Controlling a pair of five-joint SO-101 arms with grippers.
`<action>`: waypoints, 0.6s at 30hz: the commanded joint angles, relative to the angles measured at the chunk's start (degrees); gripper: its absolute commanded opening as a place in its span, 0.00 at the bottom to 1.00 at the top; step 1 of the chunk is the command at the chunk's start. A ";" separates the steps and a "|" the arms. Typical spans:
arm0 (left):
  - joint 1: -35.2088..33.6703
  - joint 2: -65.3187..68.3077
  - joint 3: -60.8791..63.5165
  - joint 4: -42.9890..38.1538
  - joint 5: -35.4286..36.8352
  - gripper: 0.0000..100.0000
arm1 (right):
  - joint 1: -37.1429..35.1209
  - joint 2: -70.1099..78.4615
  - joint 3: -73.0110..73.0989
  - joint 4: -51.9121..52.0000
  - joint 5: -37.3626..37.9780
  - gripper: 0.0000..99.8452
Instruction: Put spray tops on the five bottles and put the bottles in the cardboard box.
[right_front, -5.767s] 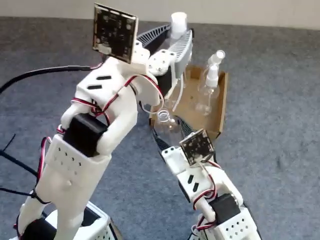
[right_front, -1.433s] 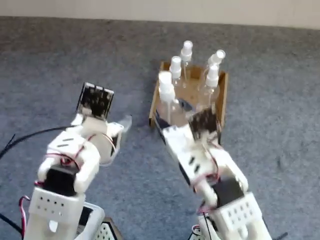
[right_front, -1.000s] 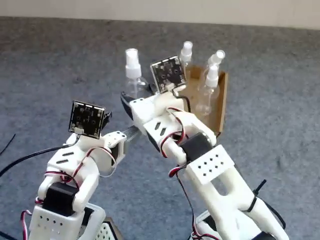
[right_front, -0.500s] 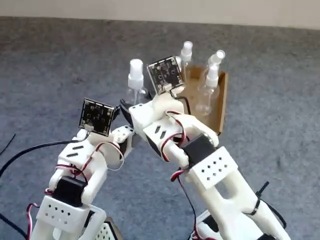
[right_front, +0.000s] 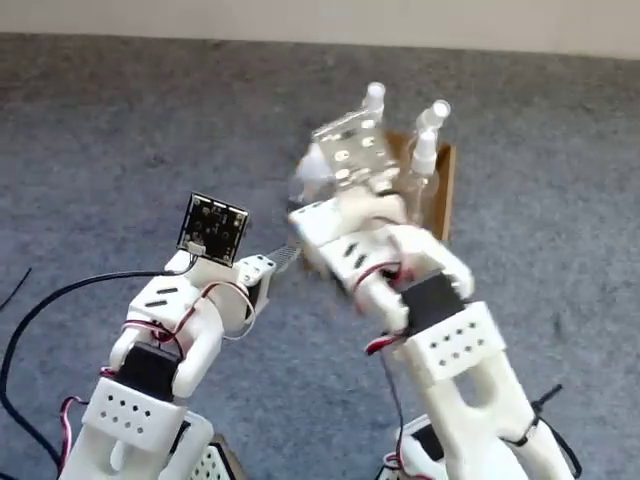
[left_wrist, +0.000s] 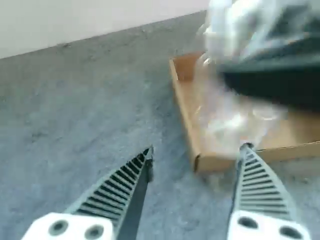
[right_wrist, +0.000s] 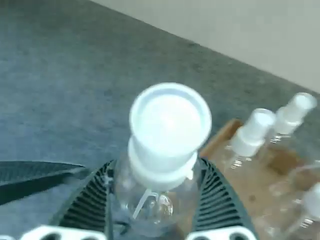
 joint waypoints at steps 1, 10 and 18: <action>-0.22 -0.13 1.01 -1.41 -0.09 0.23 | 8.31 -2.07 -3.38 0.22 6.24 0.00; -0.66 -0.13 1.45 -1.41 -0.18 0.23 | 15.43 -1.54 4.18 -8.84 8.26 0.00; -0.66 -0.13 1.54 -1.41 -0.18 0.23 | 15.34 6.02 8.48 -16.40 3.60 0.00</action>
